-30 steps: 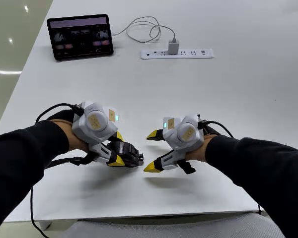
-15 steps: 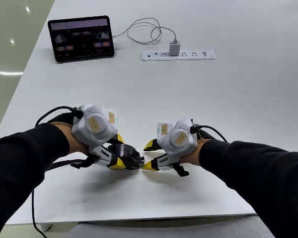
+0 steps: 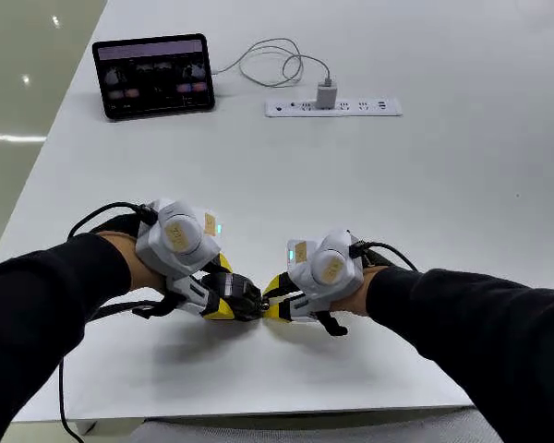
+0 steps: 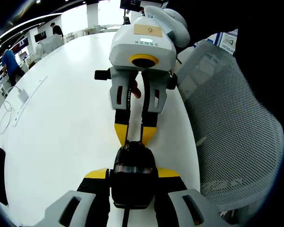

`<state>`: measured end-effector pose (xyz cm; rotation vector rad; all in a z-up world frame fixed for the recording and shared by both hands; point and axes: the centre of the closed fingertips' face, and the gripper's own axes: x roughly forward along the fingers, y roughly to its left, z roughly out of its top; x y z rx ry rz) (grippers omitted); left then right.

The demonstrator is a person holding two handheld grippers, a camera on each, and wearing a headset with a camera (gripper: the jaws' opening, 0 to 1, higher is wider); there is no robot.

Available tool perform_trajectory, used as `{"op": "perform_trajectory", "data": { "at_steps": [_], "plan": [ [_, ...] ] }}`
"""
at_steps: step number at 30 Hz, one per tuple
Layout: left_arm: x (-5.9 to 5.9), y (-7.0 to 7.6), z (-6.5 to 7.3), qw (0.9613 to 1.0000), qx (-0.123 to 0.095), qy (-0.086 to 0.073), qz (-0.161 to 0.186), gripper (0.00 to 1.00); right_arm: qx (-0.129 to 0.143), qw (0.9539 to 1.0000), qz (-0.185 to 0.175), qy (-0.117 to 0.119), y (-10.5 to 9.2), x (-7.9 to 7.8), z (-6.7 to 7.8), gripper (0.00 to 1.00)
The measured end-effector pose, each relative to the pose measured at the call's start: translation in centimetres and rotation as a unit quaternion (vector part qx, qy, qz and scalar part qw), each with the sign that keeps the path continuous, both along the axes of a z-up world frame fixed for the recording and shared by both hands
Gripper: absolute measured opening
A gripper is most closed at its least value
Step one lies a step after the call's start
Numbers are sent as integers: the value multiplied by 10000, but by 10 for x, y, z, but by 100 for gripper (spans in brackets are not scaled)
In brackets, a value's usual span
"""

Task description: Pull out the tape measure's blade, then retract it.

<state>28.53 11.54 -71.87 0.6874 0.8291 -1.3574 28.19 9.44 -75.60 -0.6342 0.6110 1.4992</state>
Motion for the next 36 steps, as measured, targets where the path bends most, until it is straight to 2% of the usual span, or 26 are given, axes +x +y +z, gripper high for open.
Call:
{"op": "perform_trajectory", "data": {
  "at_steps": [16, 30, 36],
  "plan": [
    [1, 2, 0, 9999, -70, 25, 77, 32, -30, 9999, 72, 68, -10, 1, 1, 9],
    [1, 1, 0, 9998, -100, -1, 149, 32, -83, 9997, -59, 221, -13, 1, -1, 13],
    [1, 1, 1, 9998, -110, 14, 141, 32, -19, 10000, 39, 27, 0, -1, -3, 12]
  ]
}}
